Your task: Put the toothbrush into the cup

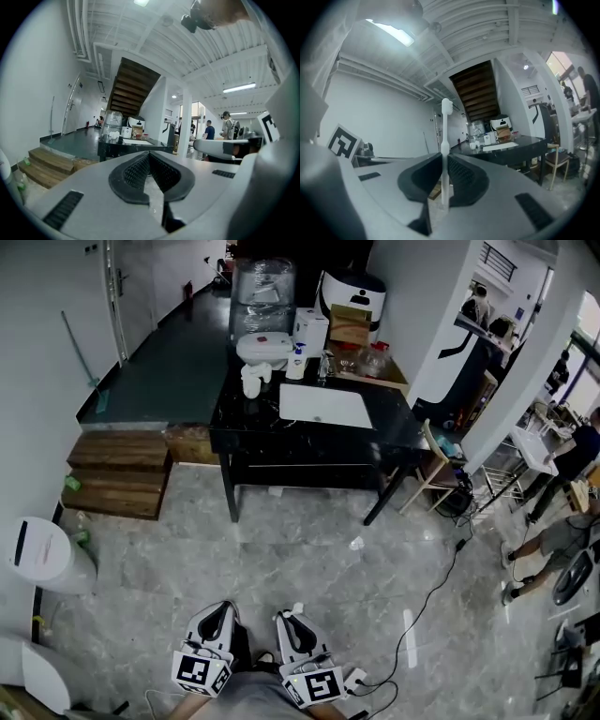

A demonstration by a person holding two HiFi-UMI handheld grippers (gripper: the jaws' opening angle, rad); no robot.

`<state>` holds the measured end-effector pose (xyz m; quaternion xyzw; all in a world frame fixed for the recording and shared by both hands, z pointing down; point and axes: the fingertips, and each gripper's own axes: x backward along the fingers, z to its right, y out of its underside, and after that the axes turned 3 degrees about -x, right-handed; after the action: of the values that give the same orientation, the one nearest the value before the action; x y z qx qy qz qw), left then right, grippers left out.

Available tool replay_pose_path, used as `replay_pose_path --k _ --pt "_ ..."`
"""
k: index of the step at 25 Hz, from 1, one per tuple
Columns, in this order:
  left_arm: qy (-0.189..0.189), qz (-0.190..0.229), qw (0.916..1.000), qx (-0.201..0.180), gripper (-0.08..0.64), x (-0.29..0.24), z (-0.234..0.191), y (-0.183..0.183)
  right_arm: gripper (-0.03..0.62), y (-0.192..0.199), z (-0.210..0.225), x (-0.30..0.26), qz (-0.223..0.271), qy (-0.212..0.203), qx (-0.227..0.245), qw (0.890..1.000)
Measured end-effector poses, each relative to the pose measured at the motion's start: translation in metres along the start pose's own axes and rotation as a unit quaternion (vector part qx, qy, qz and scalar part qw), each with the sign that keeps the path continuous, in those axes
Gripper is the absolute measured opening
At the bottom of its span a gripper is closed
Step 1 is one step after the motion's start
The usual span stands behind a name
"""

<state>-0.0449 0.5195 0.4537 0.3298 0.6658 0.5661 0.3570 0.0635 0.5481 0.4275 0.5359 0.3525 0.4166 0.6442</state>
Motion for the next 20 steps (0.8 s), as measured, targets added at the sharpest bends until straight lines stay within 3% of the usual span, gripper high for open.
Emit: replay_pose_path --k 12,20 --pt "-0.003 0.003 1.0 -0.001 0.009 -0.049 -0.034 -0.016 0.044 -0.01 0.017 -0.053 0.002 -0.022 -0.007 1.0" --pt "0.011 -0.016 0.9998 0.006 0.009 -0.093 -0.068 -0.019 0.044 -0.015 0.025 -0.109 -0.004 -0.032 -0.011 0.999"
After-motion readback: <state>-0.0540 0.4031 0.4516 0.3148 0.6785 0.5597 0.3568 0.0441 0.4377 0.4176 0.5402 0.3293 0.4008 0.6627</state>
